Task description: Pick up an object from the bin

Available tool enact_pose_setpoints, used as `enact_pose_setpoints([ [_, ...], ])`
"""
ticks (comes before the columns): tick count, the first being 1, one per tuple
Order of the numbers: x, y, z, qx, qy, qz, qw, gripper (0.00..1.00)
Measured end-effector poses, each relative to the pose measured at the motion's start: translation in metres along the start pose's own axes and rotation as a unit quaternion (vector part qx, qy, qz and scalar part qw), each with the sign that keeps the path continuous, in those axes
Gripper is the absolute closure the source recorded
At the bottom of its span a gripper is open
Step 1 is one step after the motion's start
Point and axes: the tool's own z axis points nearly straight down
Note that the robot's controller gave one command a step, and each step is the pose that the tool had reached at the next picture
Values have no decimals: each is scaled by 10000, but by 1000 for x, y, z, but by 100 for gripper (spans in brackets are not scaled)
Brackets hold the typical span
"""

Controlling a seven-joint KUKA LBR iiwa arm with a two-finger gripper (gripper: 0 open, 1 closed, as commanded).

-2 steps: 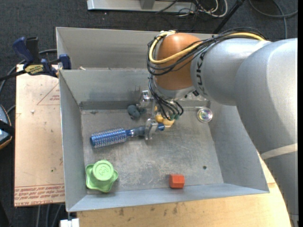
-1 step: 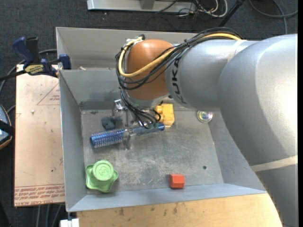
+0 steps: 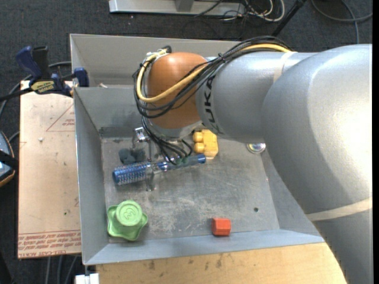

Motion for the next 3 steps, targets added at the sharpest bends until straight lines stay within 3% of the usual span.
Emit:
enact_pose_setpoints([
  [1, -7, 11, 24, 17, -69, 8, 10000, 0],
  [2, -10, 11, 21, 12, -39, 14, 10000, 0],
  [3, -12, 12, 17, 4, -85, 17, 10000, 100],
])
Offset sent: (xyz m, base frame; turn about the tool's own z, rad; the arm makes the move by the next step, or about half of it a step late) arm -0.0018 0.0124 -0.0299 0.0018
